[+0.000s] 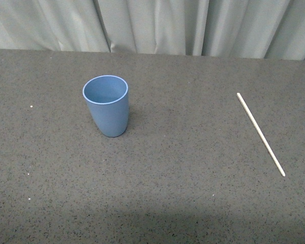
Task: Transfer chopsticks to blue cup
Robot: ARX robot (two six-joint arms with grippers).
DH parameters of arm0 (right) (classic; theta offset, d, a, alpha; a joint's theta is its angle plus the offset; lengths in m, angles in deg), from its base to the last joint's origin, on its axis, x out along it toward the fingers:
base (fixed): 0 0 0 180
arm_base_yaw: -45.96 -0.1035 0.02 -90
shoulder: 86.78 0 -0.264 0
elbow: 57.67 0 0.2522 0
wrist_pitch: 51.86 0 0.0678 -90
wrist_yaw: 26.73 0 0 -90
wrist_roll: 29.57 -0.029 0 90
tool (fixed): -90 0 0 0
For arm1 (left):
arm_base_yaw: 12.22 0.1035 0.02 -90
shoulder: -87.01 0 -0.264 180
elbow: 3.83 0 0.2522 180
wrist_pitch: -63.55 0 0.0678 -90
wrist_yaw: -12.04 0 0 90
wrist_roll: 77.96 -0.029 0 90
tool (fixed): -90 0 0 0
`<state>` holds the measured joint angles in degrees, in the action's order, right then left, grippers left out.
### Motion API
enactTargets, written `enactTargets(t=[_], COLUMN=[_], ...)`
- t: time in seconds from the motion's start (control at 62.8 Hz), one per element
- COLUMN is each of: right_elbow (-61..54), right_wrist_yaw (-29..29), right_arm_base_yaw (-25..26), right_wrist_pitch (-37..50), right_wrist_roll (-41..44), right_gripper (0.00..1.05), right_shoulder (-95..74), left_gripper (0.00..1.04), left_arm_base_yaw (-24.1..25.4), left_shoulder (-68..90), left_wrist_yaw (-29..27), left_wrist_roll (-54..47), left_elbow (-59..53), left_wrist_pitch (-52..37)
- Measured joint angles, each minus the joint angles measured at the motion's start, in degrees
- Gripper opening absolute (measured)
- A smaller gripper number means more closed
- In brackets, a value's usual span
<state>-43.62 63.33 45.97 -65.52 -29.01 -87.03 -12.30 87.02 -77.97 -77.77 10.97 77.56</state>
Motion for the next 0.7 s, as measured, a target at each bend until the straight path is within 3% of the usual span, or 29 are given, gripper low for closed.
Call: enactTargets(t=[0.701], right_elbow=[0.00], right_wrist_yaw=[0.00], right_arm_base_yaw=[0.00], right_wrist_pitch=[0.00], right_wrist_roll=[0.02], right_gripper=[0.95], right_shoulder=[0.00], left_gripper=[0.98], left_arm_base_yaw=[0.00], left_shoulder=[0.00], left_wrist_yaw=[-0.02], left_wrist_roll=[0.00], left_elbow=[0.00], left_wrist_pitch=[0.00])
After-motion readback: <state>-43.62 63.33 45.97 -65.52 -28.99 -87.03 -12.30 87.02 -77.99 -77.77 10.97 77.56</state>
